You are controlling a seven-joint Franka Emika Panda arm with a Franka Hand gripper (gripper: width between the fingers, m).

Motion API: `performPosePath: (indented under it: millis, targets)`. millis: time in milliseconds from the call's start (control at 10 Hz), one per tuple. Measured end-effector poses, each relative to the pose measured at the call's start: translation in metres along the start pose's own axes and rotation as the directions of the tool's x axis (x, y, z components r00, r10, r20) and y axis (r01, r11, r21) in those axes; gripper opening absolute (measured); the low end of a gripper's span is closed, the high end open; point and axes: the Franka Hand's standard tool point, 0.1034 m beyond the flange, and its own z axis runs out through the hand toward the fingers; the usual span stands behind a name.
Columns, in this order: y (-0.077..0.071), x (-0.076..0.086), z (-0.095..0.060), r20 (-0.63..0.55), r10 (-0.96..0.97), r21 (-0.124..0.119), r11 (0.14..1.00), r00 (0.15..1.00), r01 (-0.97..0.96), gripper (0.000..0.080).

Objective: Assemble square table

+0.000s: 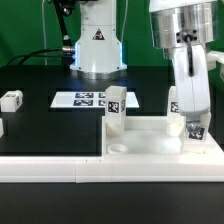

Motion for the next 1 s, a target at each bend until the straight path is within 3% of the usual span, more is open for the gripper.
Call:
performPosePath:
  millis: [100,200,300,400,500,700,800,900,1000]
  targets:
    - [0.0004,-0.0001,0.0006,-0.001,-0.049,-0.001,0.999,0.999,0.049,0.0291]
    - [0.0013,-0.0016,0.001,-0.021,-0.253,-0.013,0.967,0.967,0.253,0.0474]
    - [0.001,-0.0067,0.0008,-0.033,-0.474,-0.025,0.881,0.88,0.473,0.0589]
    - [0.0027,-0.0097,0.0016,-0.028,-0.608,-0.039,0.793,0.793,0.607,0.0589]
    - [0.0025,-0.0084,0.0017,-0.026,-0.658,-0.041,0.753,0.752,0.657,0.0637]
    - [0.0025,-0.0077,0.0017,-0.02,-0.762,-0.045,0.648,0.648,0.76,0.0646]
    - [0.0026,-0.0066,0.0012,-0.017,-0.839,-0.062,0.543,0.543,0.837,0.0646]
    - [-0.0006,-0.0062,-0.001,-0.005,-0.954,-0.104,0.298,0.299,0.949,0.0649]
    - [-0.002,-0.0057,0.0016,0.02,-0.992,-0.114,0.118,0.121,0.986,0.0649]
